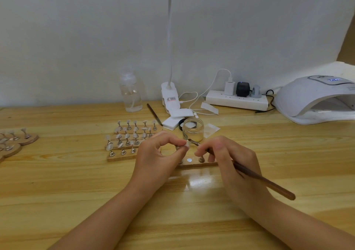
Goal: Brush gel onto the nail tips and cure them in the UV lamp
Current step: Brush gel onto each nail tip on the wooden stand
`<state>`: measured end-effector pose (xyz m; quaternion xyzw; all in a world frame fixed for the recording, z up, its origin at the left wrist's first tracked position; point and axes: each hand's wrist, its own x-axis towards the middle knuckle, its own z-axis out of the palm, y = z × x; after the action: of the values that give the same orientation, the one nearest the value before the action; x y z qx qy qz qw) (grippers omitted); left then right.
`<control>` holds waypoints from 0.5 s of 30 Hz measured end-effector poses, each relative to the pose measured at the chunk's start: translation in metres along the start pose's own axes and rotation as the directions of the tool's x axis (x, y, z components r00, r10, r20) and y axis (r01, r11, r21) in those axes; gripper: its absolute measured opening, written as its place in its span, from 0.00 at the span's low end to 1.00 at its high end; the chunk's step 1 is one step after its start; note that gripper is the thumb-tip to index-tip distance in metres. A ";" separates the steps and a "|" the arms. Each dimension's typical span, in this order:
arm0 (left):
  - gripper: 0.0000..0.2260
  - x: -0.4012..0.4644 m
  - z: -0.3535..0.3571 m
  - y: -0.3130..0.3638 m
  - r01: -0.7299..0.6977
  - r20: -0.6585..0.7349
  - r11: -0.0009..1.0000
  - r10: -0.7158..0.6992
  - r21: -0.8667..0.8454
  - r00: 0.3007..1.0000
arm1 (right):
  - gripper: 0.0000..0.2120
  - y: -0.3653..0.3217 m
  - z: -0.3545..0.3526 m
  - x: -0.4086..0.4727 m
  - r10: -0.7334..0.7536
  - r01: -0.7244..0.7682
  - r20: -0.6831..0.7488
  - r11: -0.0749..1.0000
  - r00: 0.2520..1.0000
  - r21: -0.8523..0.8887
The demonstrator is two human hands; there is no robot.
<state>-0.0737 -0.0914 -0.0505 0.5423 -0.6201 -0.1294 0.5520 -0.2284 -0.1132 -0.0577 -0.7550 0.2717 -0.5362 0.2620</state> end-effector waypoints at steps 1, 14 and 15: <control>0.09 0.000 0.000 0.000 -0.002 -0.001 1.000 0.002 -0.002 1.000 | 0.18 0.000 0.000 0.000 0.017 -0.017 0.006 1.000 1.000 0.018; 0.08 -0.001 -0.001 0.003 0.039 0.003 0.999 -0.039 -0.018 0.999 | 0.20 -0.001 0.000 -0.001 -0.002 0.006 -0.056 0.997 0.998 0.077; 0.08 -0.001 -0.001 0.003 0.036 0.005 0.999 -0.035 -0.019 0.999 | 0.19 -0.001 0.000 0.000 -0.006 0.009 -0.048 0.998 0.999 0.059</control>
<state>-0.0750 -0.0891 -0.0485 0.5477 -0.6102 -0.1463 0.5534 -0.2278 -0.1124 -0.0568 -0.7348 0.2590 -0.5630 0.2757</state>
